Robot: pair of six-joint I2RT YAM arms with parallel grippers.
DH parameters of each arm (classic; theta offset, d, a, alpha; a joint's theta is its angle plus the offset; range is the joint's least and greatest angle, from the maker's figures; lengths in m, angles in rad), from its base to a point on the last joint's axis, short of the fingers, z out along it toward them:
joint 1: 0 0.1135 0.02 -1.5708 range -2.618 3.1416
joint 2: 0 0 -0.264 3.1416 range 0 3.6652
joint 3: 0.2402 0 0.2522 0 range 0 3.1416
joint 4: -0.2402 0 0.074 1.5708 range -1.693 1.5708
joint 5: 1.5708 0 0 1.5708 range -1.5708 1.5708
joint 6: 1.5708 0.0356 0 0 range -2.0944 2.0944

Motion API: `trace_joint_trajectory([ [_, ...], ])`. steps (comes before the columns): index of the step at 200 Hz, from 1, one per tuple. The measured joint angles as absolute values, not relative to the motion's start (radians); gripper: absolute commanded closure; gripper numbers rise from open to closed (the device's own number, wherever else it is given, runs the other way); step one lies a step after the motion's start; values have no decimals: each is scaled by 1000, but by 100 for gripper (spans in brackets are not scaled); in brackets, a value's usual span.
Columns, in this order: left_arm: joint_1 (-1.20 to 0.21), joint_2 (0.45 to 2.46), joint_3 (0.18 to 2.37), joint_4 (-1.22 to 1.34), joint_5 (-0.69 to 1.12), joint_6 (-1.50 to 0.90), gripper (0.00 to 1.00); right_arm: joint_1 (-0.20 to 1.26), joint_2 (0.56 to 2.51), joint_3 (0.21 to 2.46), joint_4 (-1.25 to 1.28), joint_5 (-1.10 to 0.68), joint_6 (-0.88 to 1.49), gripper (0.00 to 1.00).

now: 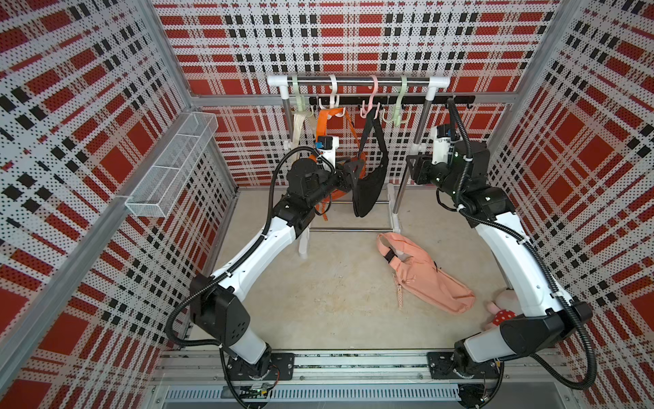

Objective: Take the bag off the hook
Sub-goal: Pick up the bag from the hook.

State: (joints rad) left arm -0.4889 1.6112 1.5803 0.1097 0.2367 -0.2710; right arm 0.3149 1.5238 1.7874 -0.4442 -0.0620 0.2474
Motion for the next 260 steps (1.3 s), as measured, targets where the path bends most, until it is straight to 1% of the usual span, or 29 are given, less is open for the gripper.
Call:
trace_joint_trajectory([
  [40,-455,1702,1699,73,197,-219,43,316,1654,1835,-300,-89,173,53],
  [58,-445,1758,1765,57,191,-195,43,316,1695,1835,-231,-103,132,48],
  [76,-441,1804,1818,39,193,-168,43,316,1725,1832,-167,-114,96,47],
  [97,-439,1835,1852,24,215,-141,43,318,1744,1819,-89,-125,55,43],
  [115,-439,1841,1856,18,244,-123,42,319,1746,1779,-10,-136,25,42],
  [121,-439,1841,1856,17,253,-119,41,319,1746,1766,15,-138,17,42],
  [161,-439,1841,1856,22,277,-97,40,319,1777,1714,154,-168,-31,42],
  [235,-429,1819,1856,52,305,-84,39,319,1836,1713,279,-212,-73,42],
  [260,-427,1803,1856,68,319,-94,36,321,1837,1708,313,-231,-70,42],
])
